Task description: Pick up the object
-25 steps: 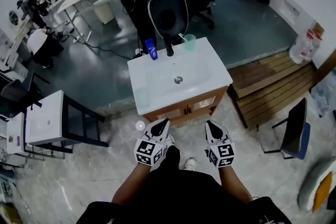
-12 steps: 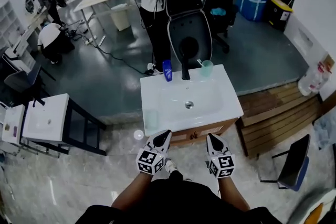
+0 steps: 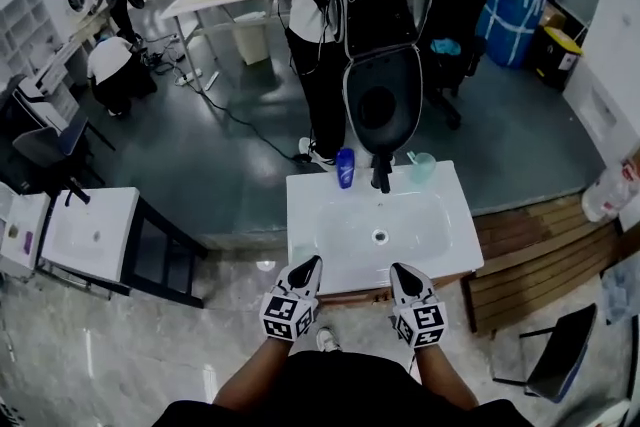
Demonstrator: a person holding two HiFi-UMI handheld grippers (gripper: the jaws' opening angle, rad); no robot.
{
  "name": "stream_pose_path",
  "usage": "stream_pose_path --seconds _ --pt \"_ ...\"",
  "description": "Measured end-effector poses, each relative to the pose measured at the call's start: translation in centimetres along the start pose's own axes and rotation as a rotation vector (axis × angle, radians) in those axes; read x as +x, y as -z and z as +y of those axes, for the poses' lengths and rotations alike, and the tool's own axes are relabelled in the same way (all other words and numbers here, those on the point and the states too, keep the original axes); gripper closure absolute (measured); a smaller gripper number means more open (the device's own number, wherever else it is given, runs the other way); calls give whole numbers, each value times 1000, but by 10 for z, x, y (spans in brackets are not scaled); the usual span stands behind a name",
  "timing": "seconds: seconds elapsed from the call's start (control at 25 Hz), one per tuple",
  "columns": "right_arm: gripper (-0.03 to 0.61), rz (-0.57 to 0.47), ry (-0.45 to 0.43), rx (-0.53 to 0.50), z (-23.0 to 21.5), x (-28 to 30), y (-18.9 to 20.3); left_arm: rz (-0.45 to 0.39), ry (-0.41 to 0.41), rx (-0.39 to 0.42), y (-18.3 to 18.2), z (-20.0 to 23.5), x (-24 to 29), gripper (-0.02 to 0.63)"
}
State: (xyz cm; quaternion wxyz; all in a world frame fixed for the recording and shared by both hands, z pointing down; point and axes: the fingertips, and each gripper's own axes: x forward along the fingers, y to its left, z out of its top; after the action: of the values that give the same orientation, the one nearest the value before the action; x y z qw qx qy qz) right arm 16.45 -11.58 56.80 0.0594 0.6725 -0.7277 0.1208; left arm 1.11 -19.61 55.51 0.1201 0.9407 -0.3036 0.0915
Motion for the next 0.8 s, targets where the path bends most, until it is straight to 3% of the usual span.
stream_pose_path --seconds 0.2,0.8 --pt "560 4 -60 -24 -1 30 -15 -13 -25 -6 -6 9 12 592" --pt "560 62 -278 -79 30 105 -21 6 -207 -79 8 62 4 592"
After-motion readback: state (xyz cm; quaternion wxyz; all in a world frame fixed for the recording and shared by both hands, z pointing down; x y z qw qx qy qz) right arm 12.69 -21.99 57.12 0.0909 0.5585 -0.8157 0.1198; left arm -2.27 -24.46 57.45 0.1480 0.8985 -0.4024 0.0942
